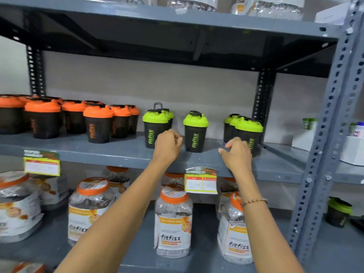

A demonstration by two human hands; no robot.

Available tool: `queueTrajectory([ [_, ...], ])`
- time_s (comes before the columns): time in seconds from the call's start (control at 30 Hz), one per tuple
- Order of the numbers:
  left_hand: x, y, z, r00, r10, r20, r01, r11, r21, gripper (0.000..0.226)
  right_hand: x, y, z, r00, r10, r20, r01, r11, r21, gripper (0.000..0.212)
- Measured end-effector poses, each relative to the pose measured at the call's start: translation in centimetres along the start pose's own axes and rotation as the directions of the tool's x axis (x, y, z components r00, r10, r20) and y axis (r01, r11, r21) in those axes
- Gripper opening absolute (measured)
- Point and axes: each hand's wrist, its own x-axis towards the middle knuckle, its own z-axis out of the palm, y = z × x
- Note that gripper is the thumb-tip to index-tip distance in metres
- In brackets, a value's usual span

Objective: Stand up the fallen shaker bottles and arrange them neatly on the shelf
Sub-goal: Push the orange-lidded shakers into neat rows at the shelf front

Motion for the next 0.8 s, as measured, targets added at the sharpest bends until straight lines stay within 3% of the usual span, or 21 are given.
queueTrajectory([
  [0.1, -0.1, -3.6, -4.3, 0.989, 0.029, -0.147, -0.035, 0.999, -0.037, 0.018, -1.9, -6.7, 2.9, 0.97, -0.197, 0.145, 0.189, 0.98, 0.066, 0.013],
  [0.23, 0.3, -10.2, -9.7, 0.945, -0.056, -0.321, 0.047, 0.998, -0.037, 0.02, -4.1, -15.3, 8.9, 0.902, -0.317, 0.293, 0.272, 0.945, 0.183, 0.013],
  [0.4, 1.7, -18.2, -15.3, 0.925, -0.108, -0.363, 0.122, 0.992, 0.015, 0.02, -5.6, -23.1, 16.3, 0.874, -0.301, 0.383, 0.206, 0.941, 0.269, 0.022],
  [0.47, 2.7, -21.4, -17.7, 0.916, -0.181, -0.357, 0.204, 0.979, 0.026, 0.04, -5.4, -25.2, 18.8, 0.888, -0.257, 0.382, 0.161, 0.951, 0.264, 0.017],
  [0.57, 4.1, -25.8, -21.0, 0.878, -0.278, -0.389, 0.343, 0.933, 0.109, 0.074, -5.3, -27.3, 21.8, 0.918, -0.147, 0.368, 0.053, 0.965, 0.255, 0.068],
  [0.67, 5.9, -29.3, -23.3, 0.872, -0.356, -0.336, 0.414, 0.902, 0.12, 0.096, -5.7, -28.9, 24.2, 0.927, -0.101, 0.362, 0.023, 0.977, 0.212, 0.083],
  [0.8, 8.5, -32.4, -24.4, 0.843, -0.536, -0.031, 0.537, 0.84, 0.074, 0.11, -6.1, -30.6, 26.2, 0.945, -0.013, 0.328, -0.023, 0.994, 0.104, 0.103],
])
